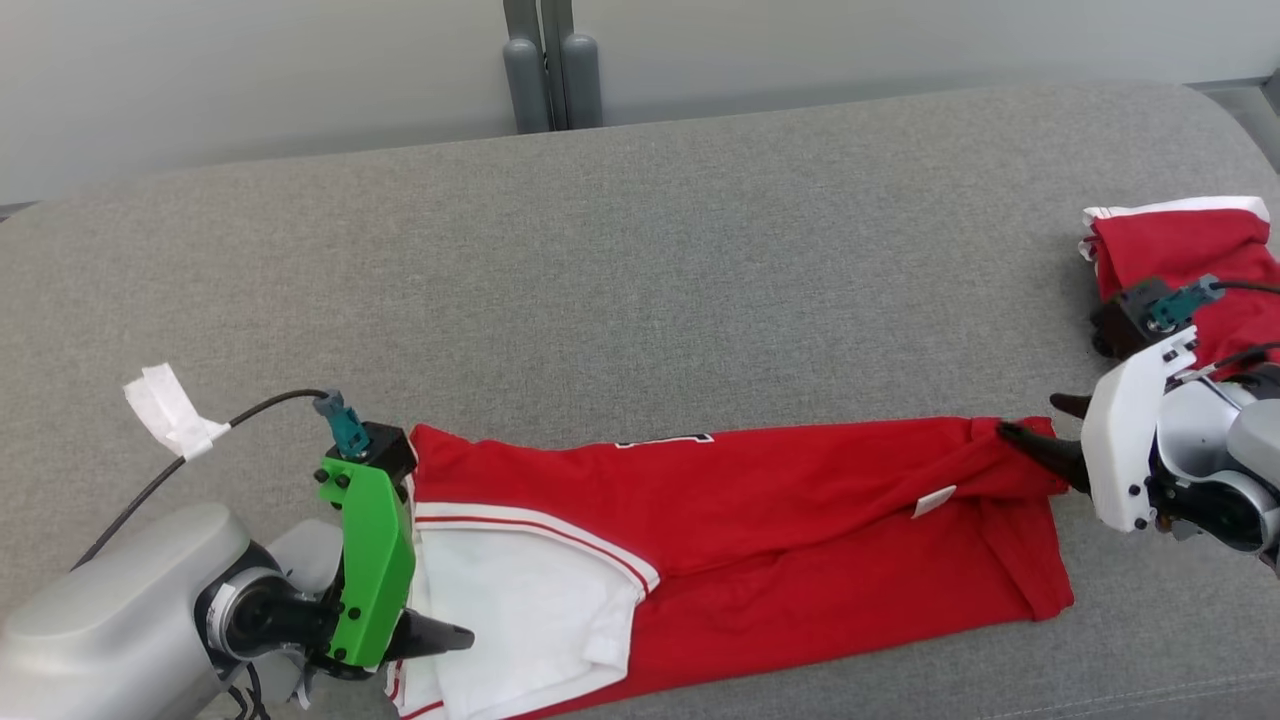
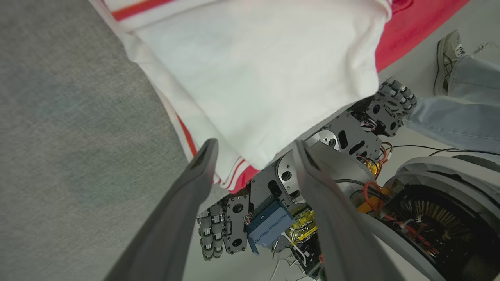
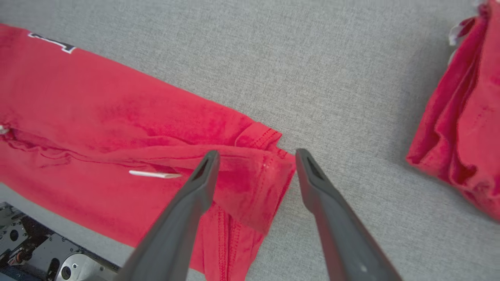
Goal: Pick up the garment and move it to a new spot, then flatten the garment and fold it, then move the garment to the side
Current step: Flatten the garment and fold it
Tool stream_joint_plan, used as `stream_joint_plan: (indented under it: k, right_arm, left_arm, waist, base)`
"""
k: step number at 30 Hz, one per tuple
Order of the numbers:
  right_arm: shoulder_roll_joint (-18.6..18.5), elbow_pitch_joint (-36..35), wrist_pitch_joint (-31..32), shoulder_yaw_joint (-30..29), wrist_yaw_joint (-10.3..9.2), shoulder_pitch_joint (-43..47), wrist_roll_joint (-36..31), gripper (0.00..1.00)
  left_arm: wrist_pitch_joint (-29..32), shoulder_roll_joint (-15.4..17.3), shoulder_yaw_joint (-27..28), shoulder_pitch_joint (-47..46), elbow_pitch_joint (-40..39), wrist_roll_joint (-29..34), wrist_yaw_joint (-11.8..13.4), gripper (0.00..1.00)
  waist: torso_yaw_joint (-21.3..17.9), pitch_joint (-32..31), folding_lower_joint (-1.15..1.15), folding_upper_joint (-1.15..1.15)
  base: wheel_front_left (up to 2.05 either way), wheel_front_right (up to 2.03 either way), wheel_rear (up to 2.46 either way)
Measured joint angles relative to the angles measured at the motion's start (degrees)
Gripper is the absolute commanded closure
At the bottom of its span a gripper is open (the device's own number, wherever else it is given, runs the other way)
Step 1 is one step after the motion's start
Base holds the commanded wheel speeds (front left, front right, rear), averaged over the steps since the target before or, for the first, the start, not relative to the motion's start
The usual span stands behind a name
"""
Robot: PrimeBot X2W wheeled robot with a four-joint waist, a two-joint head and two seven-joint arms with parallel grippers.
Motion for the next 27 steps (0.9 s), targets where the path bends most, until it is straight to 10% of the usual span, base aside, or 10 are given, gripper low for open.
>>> stream_joint_plan:
  k: [13,27]
  right_arm:
    - [-2.4,-1.2,-24.0,-11.2,0.00,2.5,3.7,0.00]
    - [9.9,-3.7,-29.9,-44.0,-0.04,23.4,-11.7,0.00]
  left_arm:
    - [-29.7,3.5,9.1,-0.7,-3.2,13.0,0.1,0.00]
    - [-62.9,5.0,19.8,12.6,-10.4,22.1,18.2,0.00]
  waist:
    - [1.2,-3.5,0.00,0.00]
    - [2.6,-5.6,0.00,0.00]
  base:
    - [0.00,0.00,0.00]
    - [0.00,0.00,0.00]
